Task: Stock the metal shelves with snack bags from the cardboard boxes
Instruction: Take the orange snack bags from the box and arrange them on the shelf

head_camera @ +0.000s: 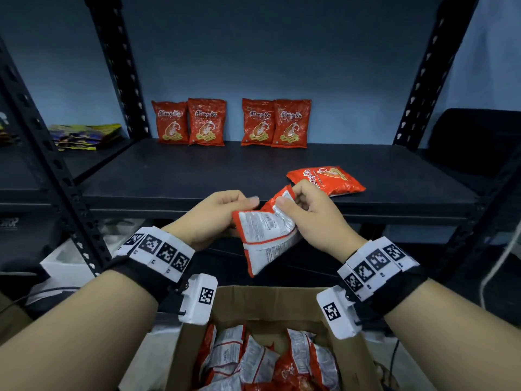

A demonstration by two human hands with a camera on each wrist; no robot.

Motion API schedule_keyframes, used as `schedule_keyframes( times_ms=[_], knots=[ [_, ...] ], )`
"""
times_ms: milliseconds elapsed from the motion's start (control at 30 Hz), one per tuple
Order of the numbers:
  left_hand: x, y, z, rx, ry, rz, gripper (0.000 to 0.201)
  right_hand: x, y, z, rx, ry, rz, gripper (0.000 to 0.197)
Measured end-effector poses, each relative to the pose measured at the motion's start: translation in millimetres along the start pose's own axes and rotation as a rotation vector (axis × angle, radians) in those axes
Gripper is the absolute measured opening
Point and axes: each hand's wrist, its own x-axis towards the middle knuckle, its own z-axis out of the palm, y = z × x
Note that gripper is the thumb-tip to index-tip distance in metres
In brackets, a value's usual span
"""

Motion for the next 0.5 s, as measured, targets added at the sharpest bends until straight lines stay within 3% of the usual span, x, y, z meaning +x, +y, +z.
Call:
schedule_keyframes(
  times_ms=[100, 200, 400, 500],
  knots=[
    [-1.4, 6.0, 4.6, -0.167, -0.022, -0.024, 0.050, 1.5, -1.7, -2.6, 0.027, 0.134, 0.043, 0.031],
    [-0.4, 7.2, 8.6, -0.158, -0.013, 0.020, 0.069, 0.9, -10.1, -4.0, 0.041, 0.235, 0.113, 0.036],
    [4.6, 0.4, 12.8, -0.042, 0.194, 0.230, 0.034, -5.6, -20.2, -3.6, 0.158, 0.259, 0.229, 0.039],
    [3.9, 1.0, 16.3, -0.023, 0.325, 0.310, 0.040, -8.2, -25.0, -1.6, 0.178, 0.329, 0.207, 0.049]
  ],
)
